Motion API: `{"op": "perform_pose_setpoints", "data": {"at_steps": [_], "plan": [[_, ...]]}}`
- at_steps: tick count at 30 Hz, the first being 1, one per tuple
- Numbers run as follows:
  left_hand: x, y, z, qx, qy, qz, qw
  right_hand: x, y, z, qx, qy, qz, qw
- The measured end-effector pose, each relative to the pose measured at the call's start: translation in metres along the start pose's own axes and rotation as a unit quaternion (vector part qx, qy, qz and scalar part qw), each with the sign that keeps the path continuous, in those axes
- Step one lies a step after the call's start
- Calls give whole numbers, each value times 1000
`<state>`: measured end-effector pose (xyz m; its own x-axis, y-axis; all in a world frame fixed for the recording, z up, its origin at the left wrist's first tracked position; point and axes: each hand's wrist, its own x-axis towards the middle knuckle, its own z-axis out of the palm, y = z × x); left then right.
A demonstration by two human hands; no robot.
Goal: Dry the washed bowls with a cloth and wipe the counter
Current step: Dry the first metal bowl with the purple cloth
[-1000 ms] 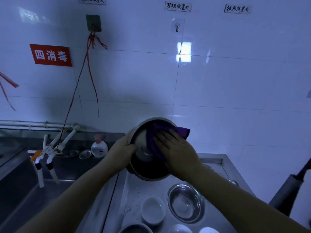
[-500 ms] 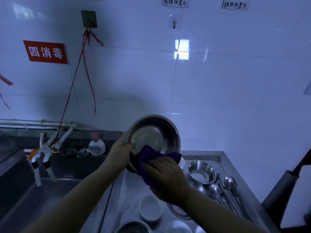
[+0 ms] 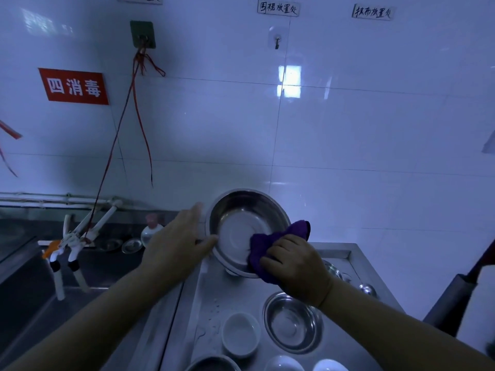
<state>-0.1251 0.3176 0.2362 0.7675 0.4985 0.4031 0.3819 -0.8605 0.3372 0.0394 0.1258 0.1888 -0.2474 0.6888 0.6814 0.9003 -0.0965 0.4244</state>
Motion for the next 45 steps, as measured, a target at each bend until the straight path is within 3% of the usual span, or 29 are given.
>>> {"op": "perform_pose_setpoints", "data": {"at_steps": [2, 4, 9, 12, 15, 18, 23, 29, 36, 41, 45], "plan": [[-18, 11, 6, 105, 97, 156, 977, 1, -1, -1, 4, -15, 13, 1000], [-28, 21, 10, 147, 96, 266, 948, 4, -4, -1, 12, -20, 22, 999], [-25, 30, 15, 134, 31, 341, 930, 13, -7, -2, 37, 13, 63, 997], [-20, 24, 11, 54, 33, 261, 963, 11, -4, -3, 59, 79, 120, 988], [-17, 15, 14, -152, -7, 83, 985, 5, 1, -6, 72, 149, 274, 948], [-14, 16, 21, -354, -41, -82, 931, 8, 2, -6, 88, 163, 362, 913], [-19, 42, 28, -548, -63, -181, 814, 31, -29, 3, 158, 81, 318, 931], [-19, 59, 23, -663, -72, -215, 713, 34, -64, 13, 85, 54, 221, 970], [-20, 63, 18, -638, -28, -205, 742, 48, -53, 10, 52, 98, 237, 965], [-24, 67, 20, -662, -19, -244, 709, 62, -36, 3, 163, 159, 366, 902], [-23, 60, 21, -674, -16, -256, 692, 54, -29, 6, 287, 199, 462, 816]]}}
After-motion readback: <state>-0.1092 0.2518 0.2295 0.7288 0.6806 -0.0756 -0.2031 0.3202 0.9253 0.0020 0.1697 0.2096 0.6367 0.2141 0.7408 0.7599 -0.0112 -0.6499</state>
